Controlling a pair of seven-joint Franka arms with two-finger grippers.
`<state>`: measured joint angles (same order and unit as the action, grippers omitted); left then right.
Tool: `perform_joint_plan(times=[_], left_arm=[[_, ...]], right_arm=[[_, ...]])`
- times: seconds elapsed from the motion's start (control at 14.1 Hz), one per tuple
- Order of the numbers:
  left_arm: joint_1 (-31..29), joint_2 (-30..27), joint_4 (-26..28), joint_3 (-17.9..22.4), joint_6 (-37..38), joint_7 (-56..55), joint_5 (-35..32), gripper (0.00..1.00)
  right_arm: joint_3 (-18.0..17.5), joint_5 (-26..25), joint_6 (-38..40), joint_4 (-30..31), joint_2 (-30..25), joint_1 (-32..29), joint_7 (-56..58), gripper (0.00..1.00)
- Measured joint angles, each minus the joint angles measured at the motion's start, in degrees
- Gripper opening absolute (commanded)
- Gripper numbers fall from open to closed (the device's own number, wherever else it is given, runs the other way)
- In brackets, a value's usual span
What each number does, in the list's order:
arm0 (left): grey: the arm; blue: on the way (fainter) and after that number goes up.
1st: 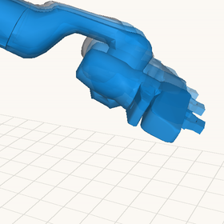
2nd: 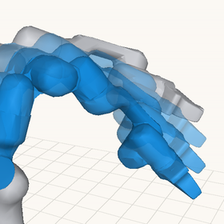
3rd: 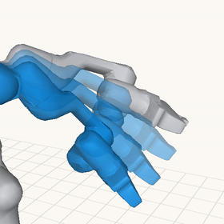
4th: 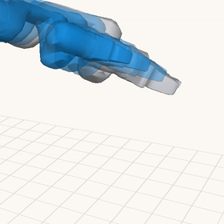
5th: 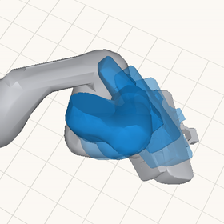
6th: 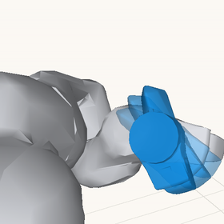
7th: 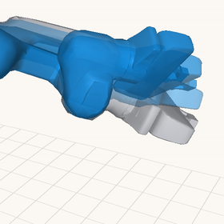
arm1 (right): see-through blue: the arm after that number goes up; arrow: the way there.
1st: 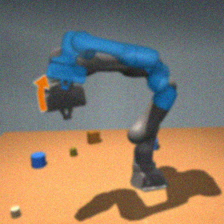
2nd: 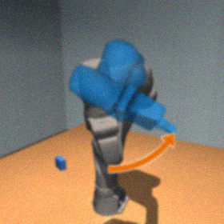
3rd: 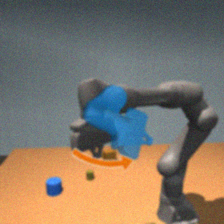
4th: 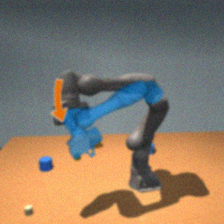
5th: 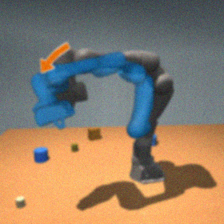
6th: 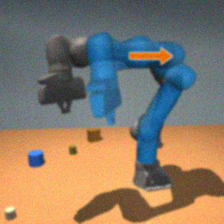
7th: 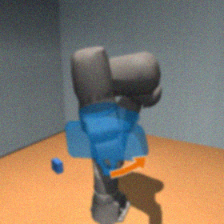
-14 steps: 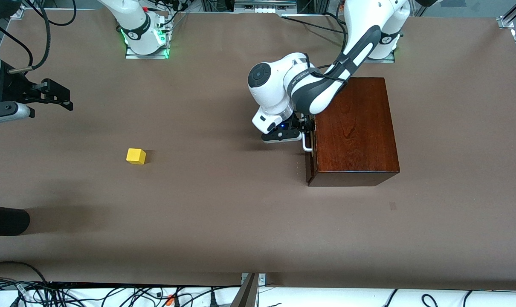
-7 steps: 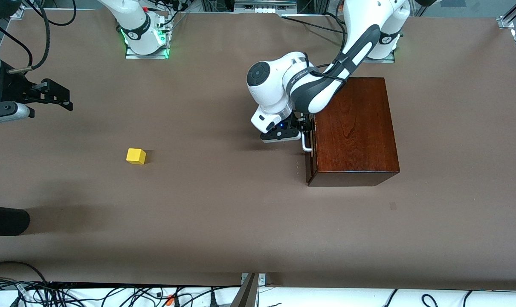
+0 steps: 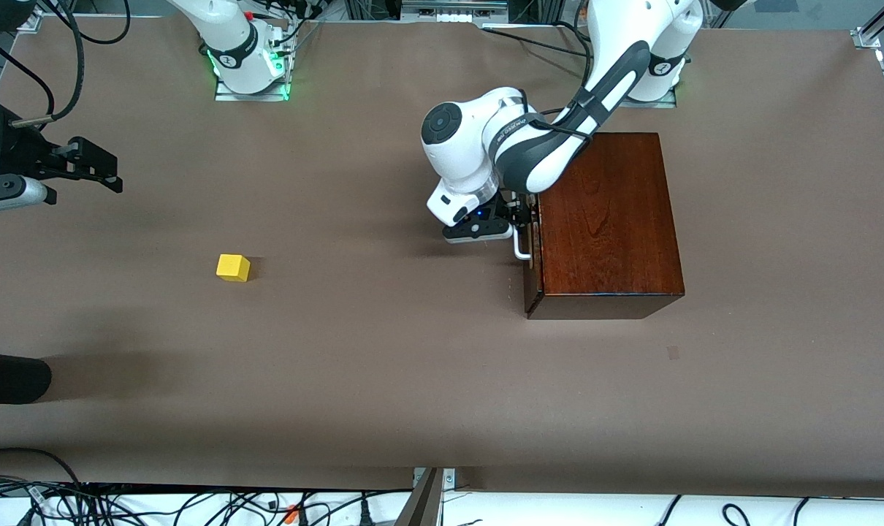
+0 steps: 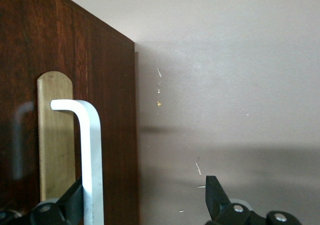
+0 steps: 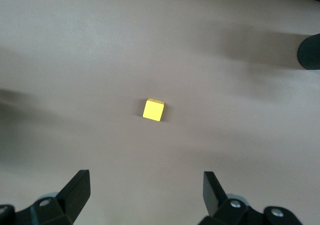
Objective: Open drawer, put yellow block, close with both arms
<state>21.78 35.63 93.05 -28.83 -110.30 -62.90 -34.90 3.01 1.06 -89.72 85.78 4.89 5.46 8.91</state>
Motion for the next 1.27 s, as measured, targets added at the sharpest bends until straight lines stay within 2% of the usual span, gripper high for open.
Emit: perform_joint_plan(times=[1.27], left_arm=[[1.9, 0.7, -2.2, -0.2, -1.6, -1.5, 1.2, 1.0]], right_arm=[[0.1, 0.0, 0.0, 0.0, 0.1, -0.1, 0.0, 1.0]])
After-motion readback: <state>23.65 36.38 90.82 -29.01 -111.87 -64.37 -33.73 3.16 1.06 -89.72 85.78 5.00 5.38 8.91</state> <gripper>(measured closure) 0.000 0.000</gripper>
